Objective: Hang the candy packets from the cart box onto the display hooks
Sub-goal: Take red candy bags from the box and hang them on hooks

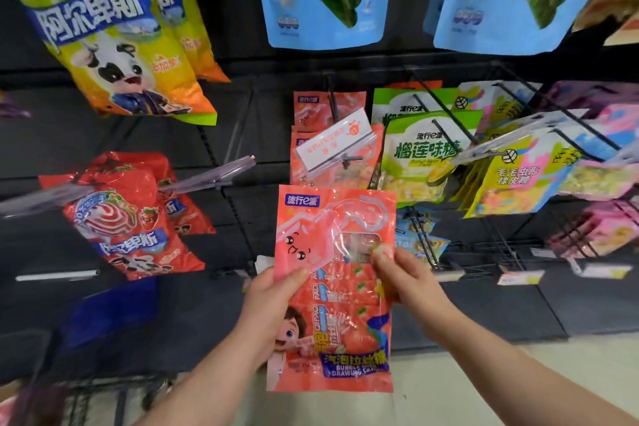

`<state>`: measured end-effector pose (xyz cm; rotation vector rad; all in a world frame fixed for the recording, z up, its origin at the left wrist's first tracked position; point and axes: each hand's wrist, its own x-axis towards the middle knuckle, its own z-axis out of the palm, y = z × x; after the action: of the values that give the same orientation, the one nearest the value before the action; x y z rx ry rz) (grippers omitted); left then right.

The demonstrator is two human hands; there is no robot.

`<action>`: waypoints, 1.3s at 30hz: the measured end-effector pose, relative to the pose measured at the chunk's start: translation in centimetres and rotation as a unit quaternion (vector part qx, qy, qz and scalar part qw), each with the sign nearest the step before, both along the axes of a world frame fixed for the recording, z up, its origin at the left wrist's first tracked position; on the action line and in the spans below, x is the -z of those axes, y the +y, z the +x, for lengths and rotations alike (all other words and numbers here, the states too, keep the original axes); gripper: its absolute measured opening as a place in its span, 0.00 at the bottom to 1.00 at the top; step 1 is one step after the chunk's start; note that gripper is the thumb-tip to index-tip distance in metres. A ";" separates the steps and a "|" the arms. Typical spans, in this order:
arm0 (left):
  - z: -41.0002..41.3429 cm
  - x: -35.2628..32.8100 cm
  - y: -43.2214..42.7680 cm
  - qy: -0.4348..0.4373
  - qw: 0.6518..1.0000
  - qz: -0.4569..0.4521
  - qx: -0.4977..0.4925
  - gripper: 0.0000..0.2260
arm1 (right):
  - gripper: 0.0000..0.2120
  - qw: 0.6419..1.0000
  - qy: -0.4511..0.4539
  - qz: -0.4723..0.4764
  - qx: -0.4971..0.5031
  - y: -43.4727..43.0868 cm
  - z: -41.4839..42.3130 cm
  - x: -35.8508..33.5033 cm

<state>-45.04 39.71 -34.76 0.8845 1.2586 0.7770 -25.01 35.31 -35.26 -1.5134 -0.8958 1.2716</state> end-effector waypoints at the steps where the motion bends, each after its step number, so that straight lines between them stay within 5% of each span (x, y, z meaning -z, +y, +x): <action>1: 0.4 -0.2 0.0 -0.002 1.000 0.002 0.004 0.06 | 0.16 0.999 -0.024 0.013 0.017 -0.4 -0.1 0.2; 27: 2.8 -1.4 2.9 -0.015 1.000 0.001 0.018 0.06 | 0.15 0.983 -0.129 0.054 0.119 2.8 0.7 -1.8; 39: 3.9 0.0 7.6 0.109 0.993 0.038 0.031 0.12 | 0.13 0.972 -0.215 -0.019 0.089 7.3 2.0 -1.3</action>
<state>-41.11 47.34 -34.77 1.0883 1.3924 0.6978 -22.98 42.66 -33.95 -1.8952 -0.9842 0.8485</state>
